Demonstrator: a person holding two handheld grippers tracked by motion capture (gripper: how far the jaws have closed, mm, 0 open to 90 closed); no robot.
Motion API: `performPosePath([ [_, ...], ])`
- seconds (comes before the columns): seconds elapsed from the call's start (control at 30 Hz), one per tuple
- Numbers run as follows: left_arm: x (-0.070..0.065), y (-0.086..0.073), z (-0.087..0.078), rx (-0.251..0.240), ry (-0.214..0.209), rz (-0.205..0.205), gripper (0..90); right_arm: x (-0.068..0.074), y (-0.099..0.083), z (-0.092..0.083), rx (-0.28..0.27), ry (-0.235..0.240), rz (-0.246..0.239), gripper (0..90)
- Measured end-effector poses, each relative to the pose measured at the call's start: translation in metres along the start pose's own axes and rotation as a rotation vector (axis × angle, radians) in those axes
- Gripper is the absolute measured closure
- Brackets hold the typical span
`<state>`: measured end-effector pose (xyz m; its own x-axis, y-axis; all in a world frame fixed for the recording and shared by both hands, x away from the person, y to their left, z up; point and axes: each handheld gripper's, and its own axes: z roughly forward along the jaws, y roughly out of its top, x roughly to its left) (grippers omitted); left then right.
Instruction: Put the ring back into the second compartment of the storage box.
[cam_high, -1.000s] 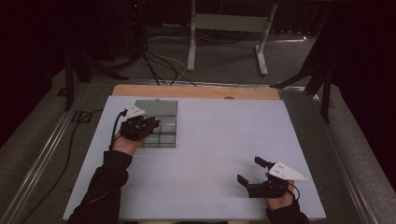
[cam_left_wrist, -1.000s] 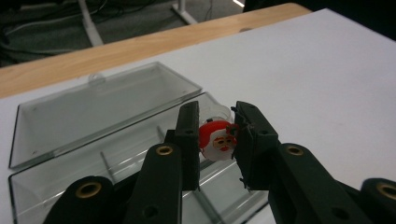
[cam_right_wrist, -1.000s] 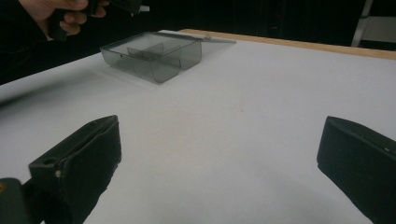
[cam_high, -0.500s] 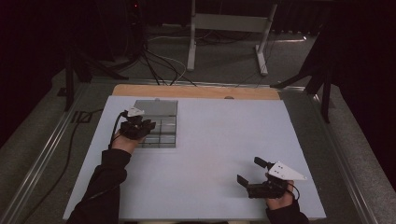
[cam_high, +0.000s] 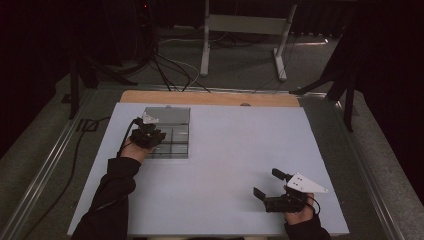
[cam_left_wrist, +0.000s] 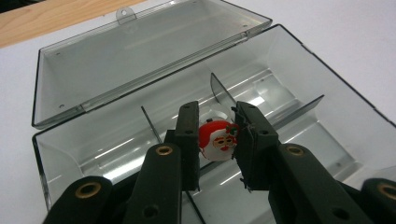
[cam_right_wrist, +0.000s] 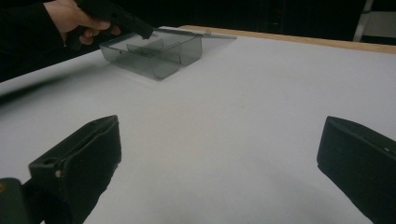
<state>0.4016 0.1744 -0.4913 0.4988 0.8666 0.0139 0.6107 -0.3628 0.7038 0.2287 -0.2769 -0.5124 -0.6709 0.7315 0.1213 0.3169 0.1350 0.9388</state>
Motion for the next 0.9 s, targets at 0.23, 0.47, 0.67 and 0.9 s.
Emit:
performPosePath([
  [0.23, 0.001, 0.005, 0.005, -0.007, -0.002, 0.006, 72.5, 0.0, 0.0, 0.0, 0.002, -0.002, -0.001, 0.0],
  [0.47, 0.008, 0.006, 0.004, -0.078, 0.01, -0.031, 56.4, -0.001, -0.001, 0.0, 0.003, -0.003, 0.004, 0.0],
  [0.67, 0.011, 0.009, -0.007, -0.105, 0.015, -0.088, 36.0, -0.001, 0.0, 0.0, 0.001, -0.002, 0.003, 0.0],
  [0.9, 0.005, 0.014, -0.019, -0.093, -0.005, -0.118, 13.2, 0.0, 0.001, -0.001, -0.003, -0.003, -0.001, 0.0],
])
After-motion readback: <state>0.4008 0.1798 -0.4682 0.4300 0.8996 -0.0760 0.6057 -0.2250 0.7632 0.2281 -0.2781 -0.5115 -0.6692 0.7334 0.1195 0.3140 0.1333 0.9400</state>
